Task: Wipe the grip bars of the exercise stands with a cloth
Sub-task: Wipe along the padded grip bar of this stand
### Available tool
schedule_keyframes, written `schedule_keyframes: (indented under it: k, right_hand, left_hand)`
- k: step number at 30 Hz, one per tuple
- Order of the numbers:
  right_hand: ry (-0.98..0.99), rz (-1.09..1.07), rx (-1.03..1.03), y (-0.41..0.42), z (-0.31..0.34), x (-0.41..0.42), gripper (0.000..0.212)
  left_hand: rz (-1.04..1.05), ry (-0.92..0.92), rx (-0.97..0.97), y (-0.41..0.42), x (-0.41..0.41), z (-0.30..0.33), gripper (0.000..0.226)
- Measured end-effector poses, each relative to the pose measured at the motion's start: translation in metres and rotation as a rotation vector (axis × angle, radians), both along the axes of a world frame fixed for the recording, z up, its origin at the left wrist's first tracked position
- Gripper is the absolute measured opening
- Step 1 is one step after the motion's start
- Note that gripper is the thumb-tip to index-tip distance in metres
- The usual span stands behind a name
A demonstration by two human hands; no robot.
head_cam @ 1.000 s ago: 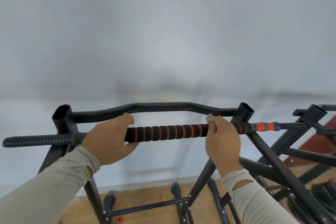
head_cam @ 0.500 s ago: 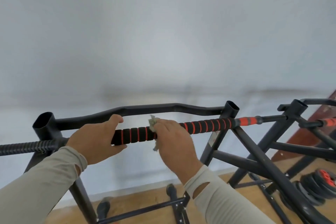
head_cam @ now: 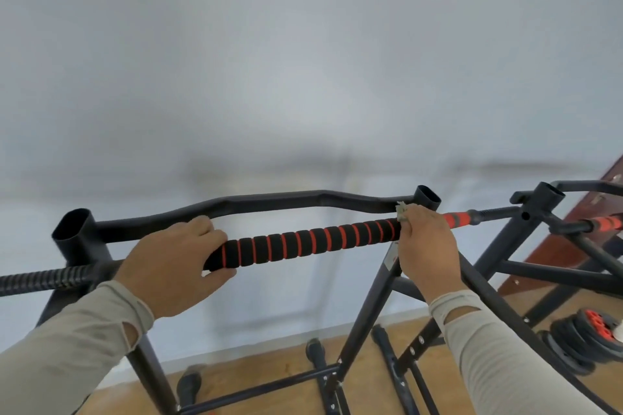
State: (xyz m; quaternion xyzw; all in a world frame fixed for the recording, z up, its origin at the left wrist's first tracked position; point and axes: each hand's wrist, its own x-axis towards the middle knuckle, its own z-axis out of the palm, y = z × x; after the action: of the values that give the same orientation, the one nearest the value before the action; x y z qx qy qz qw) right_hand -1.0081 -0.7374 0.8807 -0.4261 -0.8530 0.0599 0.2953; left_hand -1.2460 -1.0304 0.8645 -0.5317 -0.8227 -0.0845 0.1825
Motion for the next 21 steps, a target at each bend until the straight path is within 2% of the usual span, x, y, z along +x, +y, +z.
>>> schedule_keyframes:
  k: [4,7,12,14,18,21]
  right_hand:
    - [0.082,0.061,0.018,-0.031,-0.01,-0.018,0.022]
    - [0.094,0.246,0.094,-0.075,-0.014,-0.041,0.019]
    - [0.209,0.643,0.17,-0.17,-0.04,-0.095,0.018]
    - [0.182,0.733,0.218,-0.195,-0.045,-0.107,0.019]
    - [0.063,0.785,0.319,-0.167,-0.033,-0.096,0.021]
    - [0.007,0.688,0.312,-0.125,-0.025,-0.068,0.032]
  left_hand:
    - [0.057,-0.023,0.018,0.004,0.01,-0.012,0.037]
    - [0.133,-0.053,-0.054,0.01,0.013,-0.002,0.042]
    - [0.211,-0.155,-0.1,0.013,0.019,0.016,0.035]
    - [0.194,-0.195,-0.161,0.01,0.017,0.018,0.029]
    - [0.19,-0.326,-0.158,0.006,0.008,0.02,0.043]
    - [0.172,-0.372,-0.192,0.006,0.003,0.019,0.042]
